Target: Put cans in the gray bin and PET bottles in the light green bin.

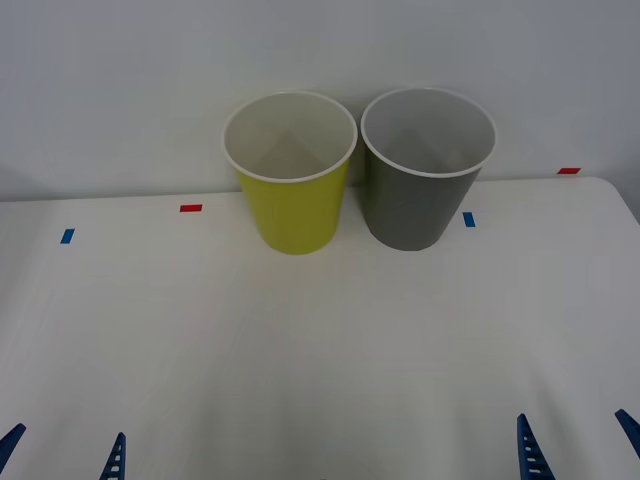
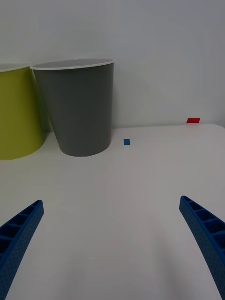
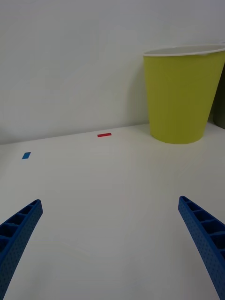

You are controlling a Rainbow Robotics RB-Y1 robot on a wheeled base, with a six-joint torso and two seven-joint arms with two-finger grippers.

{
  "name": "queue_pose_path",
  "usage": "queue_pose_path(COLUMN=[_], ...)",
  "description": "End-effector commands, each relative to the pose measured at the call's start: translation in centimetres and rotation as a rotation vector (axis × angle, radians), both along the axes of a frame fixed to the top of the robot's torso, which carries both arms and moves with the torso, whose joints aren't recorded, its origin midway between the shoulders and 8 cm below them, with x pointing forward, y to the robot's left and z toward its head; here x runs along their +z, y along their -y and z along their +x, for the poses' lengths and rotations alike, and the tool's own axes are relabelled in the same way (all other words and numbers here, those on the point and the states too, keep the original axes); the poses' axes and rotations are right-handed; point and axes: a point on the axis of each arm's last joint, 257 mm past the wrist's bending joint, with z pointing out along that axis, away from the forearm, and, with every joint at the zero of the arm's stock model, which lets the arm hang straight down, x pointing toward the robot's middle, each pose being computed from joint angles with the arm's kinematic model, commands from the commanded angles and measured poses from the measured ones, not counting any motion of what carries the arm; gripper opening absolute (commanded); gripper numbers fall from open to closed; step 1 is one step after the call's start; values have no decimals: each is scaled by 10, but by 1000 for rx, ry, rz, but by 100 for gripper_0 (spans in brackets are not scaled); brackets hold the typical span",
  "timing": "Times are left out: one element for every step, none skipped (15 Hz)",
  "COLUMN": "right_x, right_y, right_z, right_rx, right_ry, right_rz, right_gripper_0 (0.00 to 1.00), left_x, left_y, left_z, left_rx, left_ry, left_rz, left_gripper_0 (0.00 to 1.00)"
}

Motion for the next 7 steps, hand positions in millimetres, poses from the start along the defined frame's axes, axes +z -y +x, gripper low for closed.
queue_pose_path(right_x=[0, 0, 0, 0, 0, 0, 0], right_y=[0, 0, 0, 0, 0, 0, 0], right_z=[0, 0, 0, 0, 0, 0, 0], right_rx=[0, 0, 0, 0, 0, 0, 0], right_ry=[0, 0, 0, 0, 0, 0, 0], right_rz=[0, 0, 0, 0, 0, 0, 0], right_gripper_0=[100, 100, 100, 100, 100, 100, 100], left_x=[0, 0, 0, 0, 0, 0, 0], left_y=[0, 0, 0, 0, 0, 0, 0], left_z=[0, 0, 0, 0, 0, 0, 0], left_rx=[0, 0, 0, 0, 0, 0, 0], left_ry=[0, 0, 0, 0, 0, 0, 0], left_rz=[0, 0, 0, 0, 0, 0, 0], left_gripper_0=[100, 100, 100, 100, 100, 100, 100])
